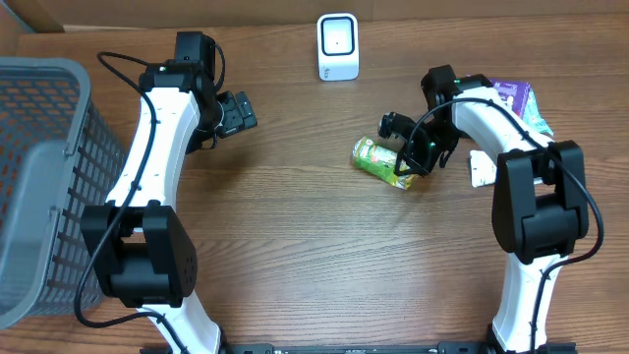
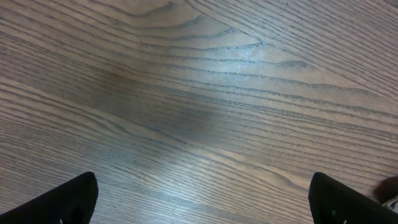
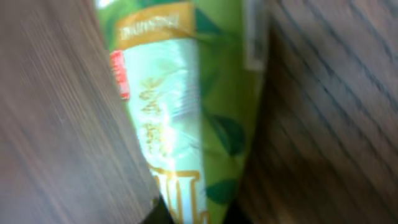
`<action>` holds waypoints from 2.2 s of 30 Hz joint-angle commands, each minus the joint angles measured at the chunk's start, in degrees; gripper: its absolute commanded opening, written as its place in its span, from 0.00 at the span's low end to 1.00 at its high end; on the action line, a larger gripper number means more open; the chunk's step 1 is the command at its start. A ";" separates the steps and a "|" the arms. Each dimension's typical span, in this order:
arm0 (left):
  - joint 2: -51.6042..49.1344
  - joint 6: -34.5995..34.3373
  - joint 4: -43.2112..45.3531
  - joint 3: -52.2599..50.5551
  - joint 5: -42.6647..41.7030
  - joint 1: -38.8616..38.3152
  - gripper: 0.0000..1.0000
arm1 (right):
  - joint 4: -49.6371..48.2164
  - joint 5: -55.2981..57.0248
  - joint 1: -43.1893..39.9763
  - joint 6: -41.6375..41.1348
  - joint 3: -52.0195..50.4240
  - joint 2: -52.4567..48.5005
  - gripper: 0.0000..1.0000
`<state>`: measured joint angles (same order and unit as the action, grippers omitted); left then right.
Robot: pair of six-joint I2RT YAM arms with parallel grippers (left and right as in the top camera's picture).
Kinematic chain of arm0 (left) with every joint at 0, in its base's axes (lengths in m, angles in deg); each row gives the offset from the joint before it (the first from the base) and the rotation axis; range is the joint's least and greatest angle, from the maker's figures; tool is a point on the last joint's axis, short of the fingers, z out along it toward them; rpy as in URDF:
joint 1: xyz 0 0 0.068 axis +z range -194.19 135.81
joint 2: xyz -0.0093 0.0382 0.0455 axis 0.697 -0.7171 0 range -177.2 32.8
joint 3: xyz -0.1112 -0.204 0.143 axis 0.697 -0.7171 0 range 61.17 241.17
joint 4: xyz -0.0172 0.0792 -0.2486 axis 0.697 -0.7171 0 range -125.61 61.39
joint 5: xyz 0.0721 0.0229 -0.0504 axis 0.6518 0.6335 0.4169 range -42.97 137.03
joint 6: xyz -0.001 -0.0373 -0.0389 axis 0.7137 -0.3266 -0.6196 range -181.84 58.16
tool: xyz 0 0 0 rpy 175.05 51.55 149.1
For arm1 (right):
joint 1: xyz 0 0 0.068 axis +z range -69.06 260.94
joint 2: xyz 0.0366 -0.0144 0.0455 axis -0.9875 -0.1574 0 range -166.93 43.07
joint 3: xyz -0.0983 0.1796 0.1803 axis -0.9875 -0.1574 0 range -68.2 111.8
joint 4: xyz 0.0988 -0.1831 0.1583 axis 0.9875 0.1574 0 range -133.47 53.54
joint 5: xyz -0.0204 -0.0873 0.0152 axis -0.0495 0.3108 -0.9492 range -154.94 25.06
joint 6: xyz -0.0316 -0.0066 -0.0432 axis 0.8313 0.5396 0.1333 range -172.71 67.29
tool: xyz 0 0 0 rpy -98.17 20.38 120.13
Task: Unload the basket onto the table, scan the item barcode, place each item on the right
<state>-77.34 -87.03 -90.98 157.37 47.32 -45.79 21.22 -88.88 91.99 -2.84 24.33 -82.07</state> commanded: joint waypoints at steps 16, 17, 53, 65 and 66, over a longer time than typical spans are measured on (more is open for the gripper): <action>0.74 -0.57 0.02 0.33 0.76 0.09 1.00 | 4.52 16.76 3.10 -51.67 12.83 4.31 0.04; 0.74 -0.57 0.02 0.33 0.76 0.09 1.00 | 4.37 20.68 4.07 -53.68 12.81 5.20 0.04; 0.74 -0.57 0.02 0.33 0.76 0.09 1.00 | 3.50 39.23 25.31 -73.61 -0.02 5.86 0.36; 0.74 -0.57 0.02 0.33 0.76 0.09 1.00 | 1.53 38.75 32.30 -69.70 1.11 6.08 0.64; 0.74 -0.57 0.02 0.33 0.76 0.09 0.99 | 1.57 38.80 32.52 -70.55 1.60 6.27 0.64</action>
<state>-77.34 -87.03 -90.98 157.37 47.32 -45.79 22.71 -49.08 123.23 -73.01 24.16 -78.46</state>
